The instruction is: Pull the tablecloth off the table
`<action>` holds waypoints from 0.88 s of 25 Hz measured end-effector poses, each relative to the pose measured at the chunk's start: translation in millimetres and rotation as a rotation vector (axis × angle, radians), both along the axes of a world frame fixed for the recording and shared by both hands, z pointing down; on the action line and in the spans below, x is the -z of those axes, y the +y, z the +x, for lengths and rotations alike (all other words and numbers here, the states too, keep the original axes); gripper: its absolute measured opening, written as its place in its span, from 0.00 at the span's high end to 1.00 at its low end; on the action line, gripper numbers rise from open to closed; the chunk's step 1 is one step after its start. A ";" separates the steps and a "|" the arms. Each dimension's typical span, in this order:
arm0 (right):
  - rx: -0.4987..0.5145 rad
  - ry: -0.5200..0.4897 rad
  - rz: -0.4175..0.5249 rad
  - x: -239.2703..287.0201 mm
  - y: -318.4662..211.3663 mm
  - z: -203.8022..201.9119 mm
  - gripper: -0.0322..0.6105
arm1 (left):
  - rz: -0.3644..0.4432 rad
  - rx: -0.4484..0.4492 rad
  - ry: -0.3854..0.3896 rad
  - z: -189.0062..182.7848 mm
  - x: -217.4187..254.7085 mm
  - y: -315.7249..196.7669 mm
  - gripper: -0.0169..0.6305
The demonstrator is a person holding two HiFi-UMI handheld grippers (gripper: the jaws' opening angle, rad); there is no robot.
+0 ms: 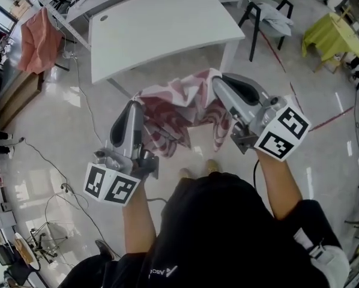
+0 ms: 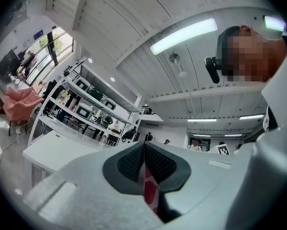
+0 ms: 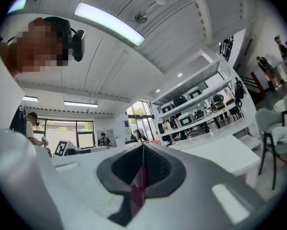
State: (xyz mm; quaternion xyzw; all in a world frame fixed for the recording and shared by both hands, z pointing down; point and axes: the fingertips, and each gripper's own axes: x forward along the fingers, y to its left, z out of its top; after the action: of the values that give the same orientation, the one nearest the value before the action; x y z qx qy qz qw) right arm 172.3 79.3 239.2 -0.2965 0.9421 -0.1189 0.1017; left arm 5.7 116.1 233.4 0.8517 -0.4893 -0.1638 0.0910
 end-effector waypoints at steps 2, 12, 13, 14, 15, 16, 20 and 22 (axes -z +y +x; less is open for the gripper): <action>-0.008 0.009 -0.003 -3.8 1.3 0.5 0.94 | -0.006 -0.007 -0.003 0.0 -1.3 -0.2 0.95; -0.014 0.017 -0.006 -11.6 2.5 -1.2 0.94 | -0.004 -0.034 -0.007 3.8 -3.4 -6.6 0.95; -0.013 0.018 -0.004 -11.4 2.6 -1.2 0.94 | -0.004 -0.036 -0.007 4.1 -3.5 -6.9 0.96; -0.012 0.020 -0.003 -11.1 2.7 -1.4 0.94 | -0.004 -0.036 -0.007 4.1 -3.5 -7.1 0.96; -0.011 0.021 0.000 -10.6 2.9 -1.9 0.94 | -0.004 -0.036 -0.006 3.8 -3.4 -7.0 0.95; -0.009 0.022 0.002 -10.2 3.3 -2.5 0.94 | -0.004 -0.036 -0.006 3.4 -3.4 -6.8 0.95; -0.004 0.025 0.002 -9.3 4.4 -3.8 0.94 | -0.006 -0.037 -0.006 3.4 -3.3 -6.6 0.95; -0.004 0.025 0.002 -8.5 4.3 -4.0 0.94 | -0.008 -0.040 -0.007 4.2 -3.1 -6.6 0.95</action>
State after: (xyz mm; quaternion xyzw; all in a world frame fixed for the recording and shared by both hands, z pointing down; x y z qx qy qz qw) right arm 168.3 83.6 247.7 -0.2997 0.9429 -0.1140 0.0903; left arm 9.8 109.5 236.4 0.8615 -0.4731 -0.1573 0.0960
